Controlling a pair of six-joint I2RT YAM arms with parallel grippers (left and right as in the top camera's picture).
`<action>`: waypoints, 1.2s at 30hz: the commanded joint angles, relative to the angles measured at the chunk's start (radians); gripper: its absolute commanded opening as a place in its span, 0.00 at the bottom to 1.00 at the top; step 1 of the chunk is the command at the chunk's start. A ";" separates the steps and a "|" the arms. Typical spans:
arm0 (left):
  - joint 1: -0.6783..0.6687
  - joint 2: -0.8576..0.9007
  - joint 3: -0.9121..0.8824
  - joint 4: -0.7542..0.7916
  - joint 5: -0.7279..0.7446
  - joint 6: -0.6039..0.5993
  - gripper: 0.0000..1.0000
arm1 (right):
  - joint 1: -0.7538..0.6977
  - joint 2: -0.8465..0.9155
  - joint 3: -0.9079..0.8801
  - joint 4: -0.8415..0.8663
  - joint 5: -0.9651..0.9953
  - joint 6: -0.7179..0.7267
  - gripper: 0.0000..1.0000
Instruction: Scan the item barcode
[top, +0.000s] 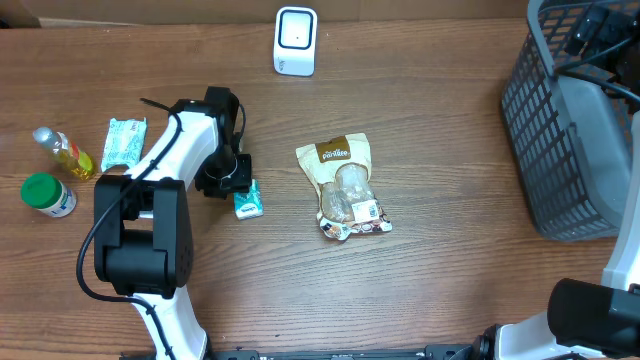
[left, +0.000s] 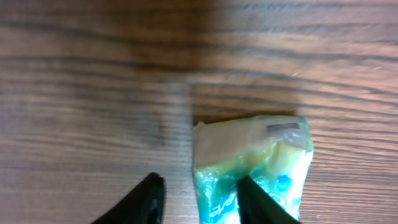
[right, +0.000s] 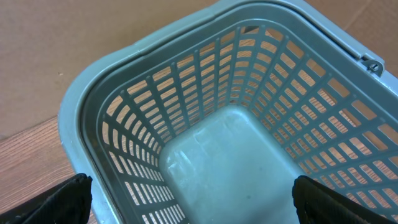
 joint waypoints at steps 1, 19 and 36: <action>-0.006 -0.002 0.032 0.011 0.117 0.071 0.47 | 0.000 -0.010 0.018 0.004 0.010 0.004 1.00; -0.008 -0.002 0.035 0.043 0.259 0.122 0.63 | 0.000 -0.010 0.018 0.004 0.010 0.004 1.00; -0.024 -0.002 0.034 0.016 0.259 0.121 0.86 | 0.000 -0.010 0.018 0.004 0.010 0.004 1.00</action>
